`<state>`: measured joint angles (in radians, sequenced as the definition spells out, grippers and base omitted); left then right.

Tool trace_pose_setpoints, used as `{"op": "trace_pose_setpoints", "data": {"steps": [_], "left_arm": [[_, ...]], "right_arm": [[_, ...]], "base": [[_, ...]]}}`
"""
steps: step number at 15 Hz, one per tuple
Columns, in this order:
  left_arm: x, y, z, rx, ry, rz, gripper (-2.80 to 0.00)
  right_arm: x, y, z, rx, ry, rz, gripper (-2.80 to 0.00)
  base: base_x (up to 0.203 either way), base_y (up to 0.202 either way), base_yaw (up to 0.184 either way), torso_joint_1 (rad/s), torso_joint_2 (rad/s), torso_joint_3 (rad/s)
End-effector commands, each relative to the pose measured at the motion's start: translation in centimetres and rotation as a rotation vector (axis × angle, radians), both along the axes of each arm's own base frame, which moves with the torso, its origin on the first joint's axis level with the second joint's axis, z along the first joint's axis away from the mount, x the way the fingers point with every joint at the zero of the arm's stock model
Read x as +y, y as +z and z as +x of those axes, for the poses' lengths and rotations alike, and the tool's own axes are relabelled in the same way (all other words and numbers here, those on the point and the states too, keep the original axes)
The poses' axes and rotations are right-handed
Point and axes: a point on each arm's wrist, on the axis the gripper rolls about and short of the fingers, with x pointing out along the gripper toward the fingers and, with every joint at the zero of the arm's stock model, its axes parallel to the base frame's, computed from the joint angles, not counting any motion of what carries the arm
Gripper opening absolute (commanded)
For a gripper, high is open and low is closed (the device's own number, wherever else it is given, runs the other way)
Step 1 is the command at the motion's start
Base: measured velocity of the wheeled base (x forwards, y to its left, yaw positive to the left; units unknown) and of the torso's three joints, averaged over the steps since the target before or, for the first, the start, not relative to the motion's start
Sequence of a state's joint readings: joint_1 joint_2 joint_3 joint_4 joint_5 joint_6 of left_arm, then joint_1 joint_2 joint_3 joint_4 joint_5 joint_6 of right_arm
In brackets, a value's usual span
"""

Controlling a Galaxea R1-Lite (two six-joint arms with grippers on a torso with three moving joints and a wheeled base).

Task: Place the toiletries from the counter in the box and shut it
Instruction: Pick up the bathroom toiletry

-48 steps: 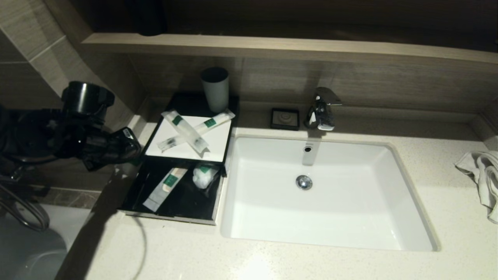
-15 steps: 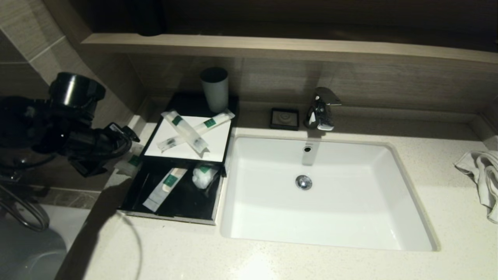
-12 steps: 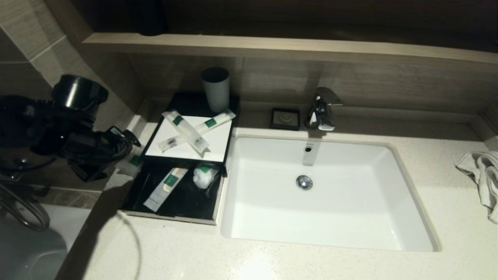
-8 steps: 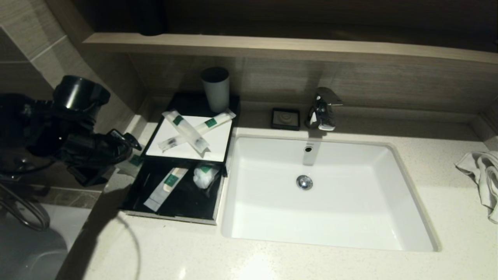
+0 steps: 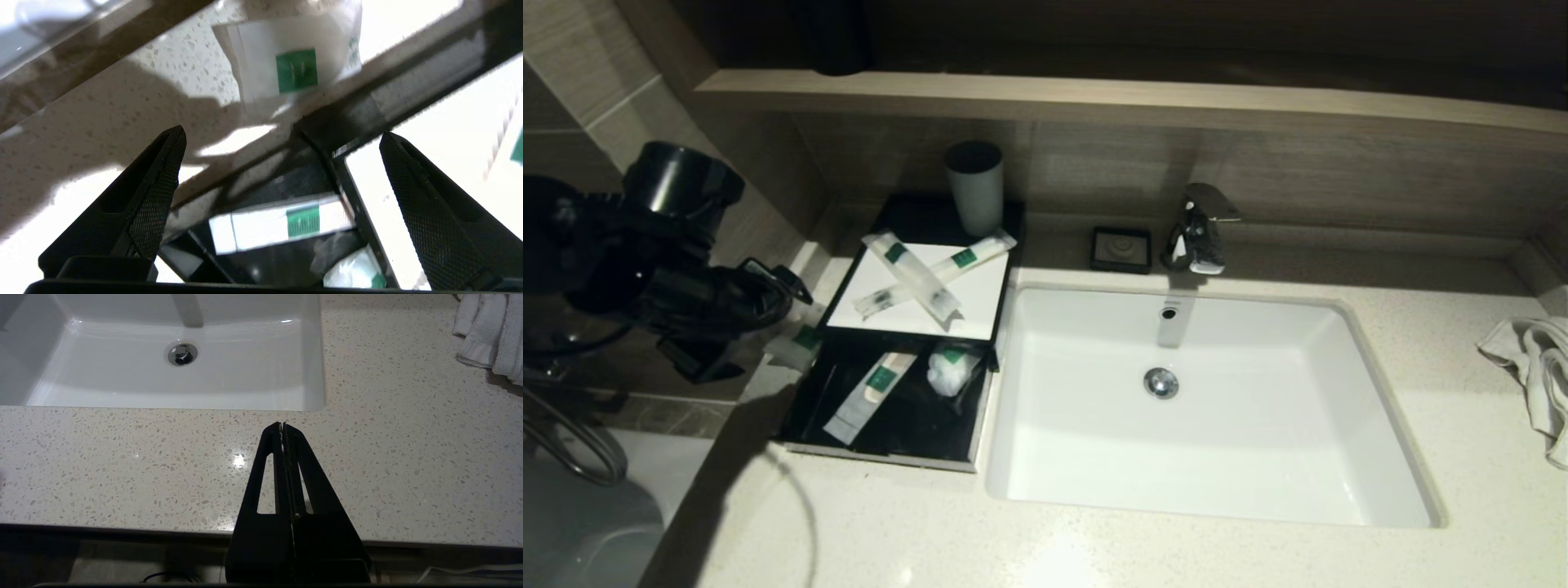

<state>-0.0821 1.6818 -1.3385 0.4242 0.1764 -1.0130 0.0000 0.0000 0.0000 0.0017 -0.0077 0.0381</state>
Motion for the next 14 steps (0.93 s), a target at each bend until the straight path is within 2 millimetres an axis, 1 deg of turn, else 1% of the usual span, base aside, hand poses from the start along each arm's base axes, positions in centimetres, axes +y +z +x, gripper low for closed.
{"op": "trace_pose_setpoints", "data": {"steps": [1, 3, 6, 11, 14], "left_arm": [[-0.1, -1.0, 1.1, 0.031, 0.011, -0.007, 0.00], [-0.1, -1.9, 1.9, 0.055, 0.017, -0.009, 0.00], [0.4, -2.2, 3.5, 0.059, 0.043, -0.018, 0.00], [0.7, -2.2, 4.7, 0.081, 0.064, -0.024, 0.00], [0.7, -2.3, 5.1, 0.088, 0.064, -0.024, 0.00]], "right_arm": [[0.0, 0.0, 0.0, 0.000, 0.000, 0.000, -2.80], [0.0, 0.0, 0.0, -0.001, -0.002, 0.000, -2.80], [0.0, 0.0, 0.0, 0.000, 0.000, 0.000, -2.80], [0.0, 0.0, 0.0, 0.000, 0.000, 0.000, -2.80], [0.0, 0.0, 0.0, 0.000, 0.000, 0.000, -2.80]], "base": [[0.000, 0.000, 0.000, 0.000, 0.00, 0.000], [0.000, 0.000, 0.000, 0.000, 0.00, 0.000], [0.000, 0.000, 0.000, 0.000, 0.00, 0.000], [0.000, 0.000, 0.000, 0.000, 0.00, 0.000], [0.000, 0.000, 0.000, 0.000, 0.00, 0.000]]}}
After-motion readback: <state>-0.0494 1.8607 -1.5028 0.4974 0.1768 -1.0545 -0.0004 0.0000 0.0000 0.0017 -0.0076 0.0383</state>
